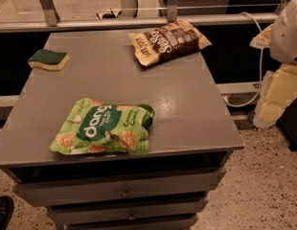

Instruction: Pick green rice chip bag

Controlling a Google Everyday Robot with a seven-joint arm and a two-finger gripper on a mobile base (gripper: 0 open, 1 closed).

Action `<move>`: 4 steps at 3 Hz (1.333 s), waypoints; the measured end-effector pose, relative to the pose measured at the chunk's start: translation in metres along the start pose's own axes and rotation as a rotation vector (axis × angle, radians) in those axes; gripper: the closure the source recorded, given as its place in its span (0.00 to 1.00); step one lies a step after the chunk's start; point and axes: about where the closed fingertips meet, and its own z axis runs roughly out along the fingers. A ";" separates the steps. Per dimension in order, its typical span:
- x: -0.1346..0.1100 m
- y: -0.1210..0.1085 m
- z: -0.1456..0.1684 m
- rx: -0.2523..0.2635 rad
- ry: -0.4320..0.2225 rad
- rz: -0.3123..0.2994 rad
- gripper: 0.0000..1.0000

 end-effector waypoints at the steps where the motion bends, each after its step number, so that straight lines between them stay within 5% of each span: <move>1: -0.002 0.000 0.002 -0.001 -0.005 0.001 0.00; 2: -0.029 0.001 0.035 -0.018 -0.064 0.019 0.00; 4: -0.138 0.023 0.146 -0.137 -0.235 0.084 0.00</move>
Offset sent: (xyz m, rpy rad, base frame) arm 0.0377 0.0748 -0.0683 0.1616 0.0226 0.0057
